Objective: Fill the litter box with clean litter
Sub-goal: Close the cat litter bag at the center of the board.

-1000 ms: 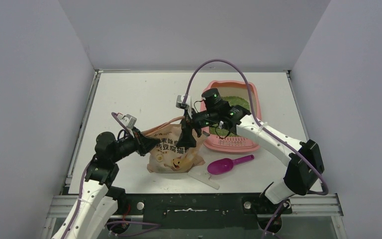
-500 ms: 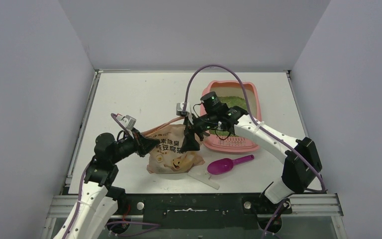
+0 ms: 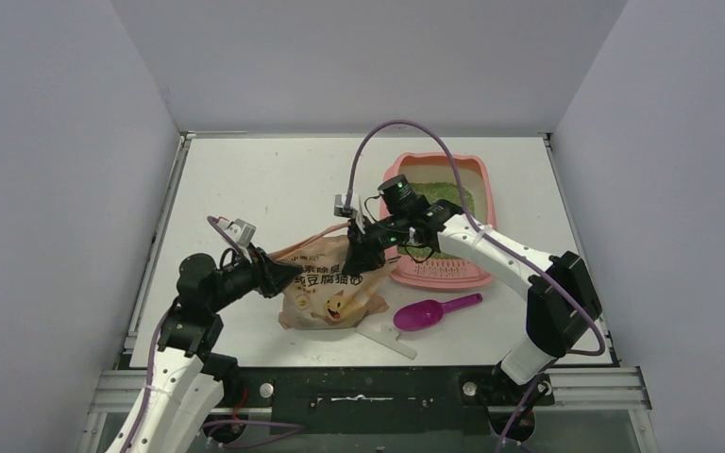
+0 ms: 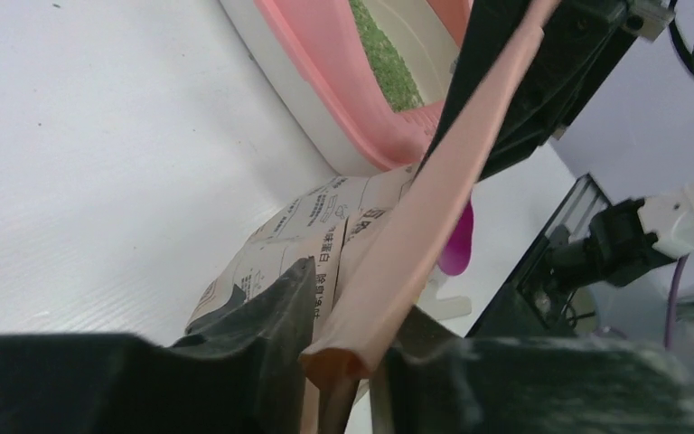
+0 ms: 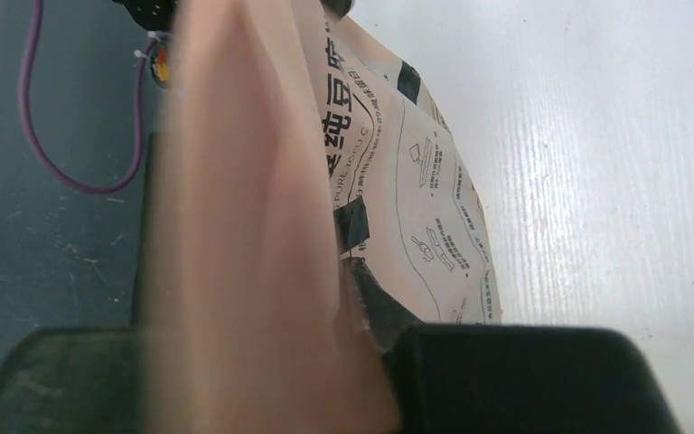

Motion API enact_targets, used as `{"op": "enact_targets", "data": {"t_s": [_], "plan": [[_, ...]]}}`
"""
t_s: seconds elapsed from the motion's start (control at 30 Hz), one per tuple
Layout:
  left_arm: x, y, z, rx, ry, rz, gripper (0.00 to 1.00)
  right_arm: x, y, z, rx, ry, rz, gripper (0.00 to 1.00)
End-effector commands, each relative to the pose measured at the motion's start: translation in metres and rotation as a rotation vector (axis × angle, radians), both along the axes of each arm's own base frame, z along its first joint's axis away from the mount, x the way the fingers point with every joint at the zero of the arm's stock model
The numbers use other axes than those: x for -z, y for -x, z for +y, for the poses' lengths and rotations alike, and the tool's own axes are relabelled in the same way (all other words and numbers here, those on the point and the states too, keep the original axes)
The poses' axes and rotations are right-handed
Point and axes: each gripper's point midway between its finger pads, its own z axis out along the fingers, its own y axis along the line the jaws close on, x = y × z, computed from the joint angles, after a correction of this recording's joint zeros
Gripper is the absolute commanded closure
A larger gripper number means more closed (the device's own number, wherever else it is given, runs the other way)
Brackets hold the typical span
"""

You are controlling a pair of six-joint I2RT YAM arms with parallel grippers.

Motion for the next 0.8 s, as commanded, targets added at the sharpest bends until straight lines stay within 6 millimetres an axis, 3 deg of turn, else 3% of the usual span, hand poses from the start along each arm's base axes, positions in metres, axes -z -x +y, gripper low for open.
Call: {"op": "enact_targets", "data": {"t_s": [0.0, 0.07, 0.13, 0.3, 0.43, 0.53, 0.57, 0.77], "plan": [[-0.041, -0.012, 0.011, -0.091, 0.004, -0.119, 0.58, -0.052, -0.002, 0.005, 0.017, -0.151, 0.079, 0.96], [-0.04, -0.01, 0.012, -0.103, 0.016, -0.106, 0.43, -0.06, -0.005, 0.006, 0.062, -0.17, 0.143, 0.96], [-0.04, -0.008, 0.011, -0.101, 0.034, -0.094, 0.38, -0.063, -0.005, 0.007, 0.09, -0.179, 0.18, 0.95], [-0.035, -0.004, 0.006, -0.064, 0.044, -0.047, 0.36, -0.062, -0.005, 0.007, 0.167, -0.152, 0.271, 0.98], [-0.035, -0.004, 0.001, -0.028, 0.037, 0.004, 0.44, -0.059, -0.004, 0.008, 0.215, -0.121, 0.388, 1.0], [-0.036, -0.005, 0.002, -0.03, 0.034, 0.056, 0.92, -0.054, -0.004, 0.008, 0.266, -0.091, 0.469, 1.0], [-0.038, -0.006, 0.003, -0.035, 0.038, 0.061, 1.0, -0.052, -0.005, 0.007, 0.281, -0.083, 0.486, 1.0], [-0.046, 0.0, 0.008, 0.01, 0.099, 0.115, 1.0, -0.046, -0.012, -0.005, 0.355, -0.075, 0.552, 1.0]]}}
